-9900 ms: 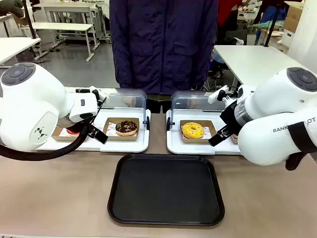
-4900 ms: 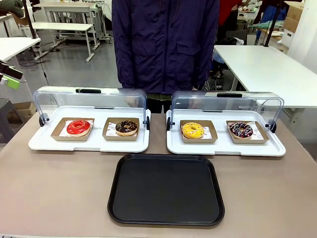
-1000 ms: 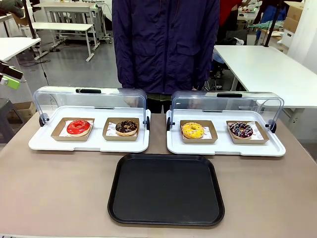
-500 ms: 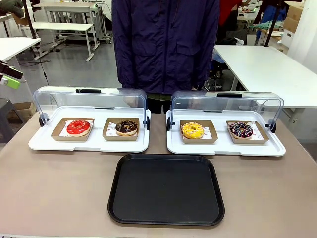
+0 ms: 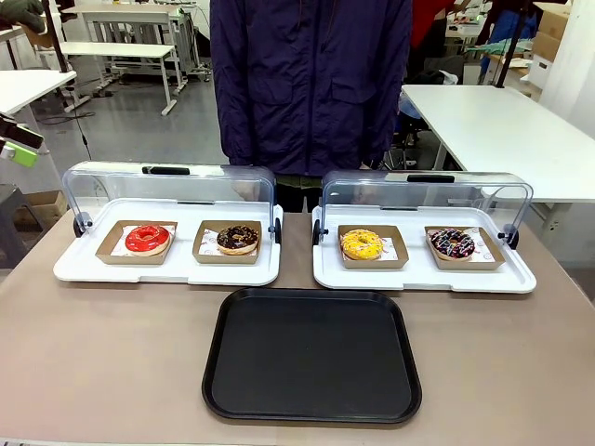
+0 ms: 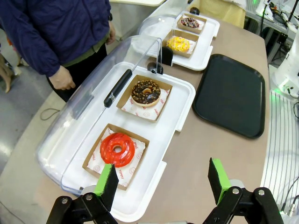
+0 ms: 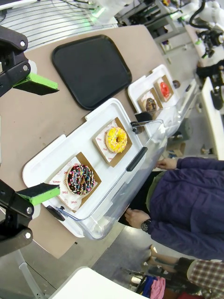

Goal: Move the second donut from the left to the tray.
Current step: Pick up the Paper togo box containing the Donut indicated by the person and place it on the Handle tray.

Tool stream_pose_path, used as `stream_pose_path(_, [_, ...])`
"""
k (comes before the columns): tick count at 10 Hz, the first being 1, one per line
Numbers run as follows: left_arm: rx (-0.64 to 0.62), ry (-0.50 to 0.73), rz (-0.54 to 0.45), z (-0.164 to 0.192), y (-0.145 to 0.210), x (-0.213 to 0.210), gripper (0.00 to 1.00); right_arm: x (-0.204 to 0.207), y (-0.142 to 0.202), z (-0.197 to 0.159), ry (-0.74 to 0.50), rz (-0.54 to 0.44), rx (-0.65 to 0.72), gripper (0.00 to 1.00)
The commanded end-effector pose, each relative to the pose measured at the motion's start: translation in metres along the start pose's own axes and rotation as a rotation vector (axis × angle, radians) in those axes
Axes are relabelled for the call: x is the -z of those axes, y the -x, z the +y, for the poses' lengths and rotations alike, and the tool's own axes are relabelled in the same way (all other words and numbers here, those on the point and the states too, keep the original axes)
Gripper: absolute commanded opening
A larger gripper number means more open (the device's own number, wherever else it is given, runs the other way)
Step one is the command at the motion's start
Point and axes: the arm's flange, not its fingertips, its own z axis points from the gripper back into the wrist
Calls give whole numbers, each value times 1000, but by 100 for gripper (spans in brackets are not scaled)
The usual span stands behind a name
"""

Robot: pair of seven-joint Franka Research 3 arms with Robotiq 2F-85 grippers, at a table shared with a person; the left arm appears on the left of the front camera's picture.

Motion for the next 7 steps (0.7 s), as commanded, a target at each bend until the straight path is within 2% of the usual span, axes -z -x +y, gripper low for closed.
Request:
stream_pose_path(1, [14, 8, -5, 1, 0, 0, 100, 0, -2, -2, 0, -27, -23, 100])
stream_pose_path(7, [14, 8, -5, 1, 0, 0, 100, 0, -2, -2, 0, -27, -23, 100])
